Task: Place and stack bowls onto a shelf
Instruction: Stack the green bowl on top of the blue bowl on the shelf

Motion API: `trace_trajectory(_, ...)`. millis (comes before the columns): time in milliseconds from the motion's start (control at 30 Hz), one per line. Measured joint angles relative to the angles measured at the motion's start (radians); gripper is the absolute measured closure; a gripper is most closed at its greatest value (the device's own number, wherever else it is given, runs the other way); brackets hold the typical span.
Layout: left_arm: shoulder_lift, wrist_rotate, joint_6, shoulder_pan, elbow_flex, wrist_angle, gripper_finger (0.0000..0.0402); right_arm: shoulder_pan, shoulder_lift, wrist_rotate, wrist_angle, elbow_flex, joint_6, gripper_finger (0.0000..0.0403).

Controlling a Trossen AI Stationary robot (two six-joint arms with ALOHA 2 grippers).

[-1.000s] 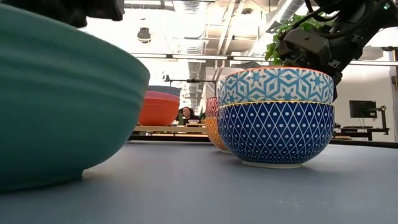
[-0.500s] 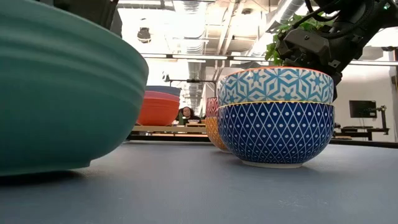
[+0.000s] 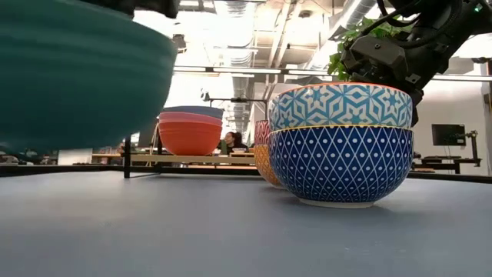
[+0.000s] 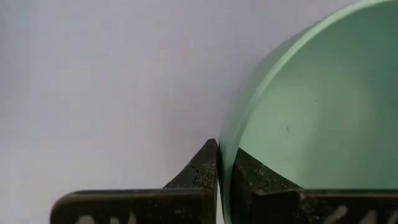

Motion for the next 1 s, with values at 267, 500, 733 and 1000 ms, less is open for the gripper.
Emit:
trace_trajectory(267, 0.0, -0.186, 0.17, 0.213, 0.337, -0.372, 0.0401, 0.0, 0.0, 0.003, 0.0, 0.0, 0.0, 0.0226)
trace_trajectory(500, 0.0, -0.255, 0.407, 0.549, 0.66, -0.483, 0.0401, 0.0, 0.0, 0.005, 0.0, 0.0, -0.005, 0.0226)
trace_trajectory(733, -0.002, -0.107, 0.527, 0.889, 0.774, -0.466, 0.0401, 0.0, 0.0, 0.007, 0.0, 0.0, -0.006, 0.0226)
trace_trajectory(1000, 0.01, 0.022, 0.576, 1.147, 0.736, -0.353, 0.0401, -0.002, 0.0, 0.007, 0.0, 0.0, -0.006, 0.0226)
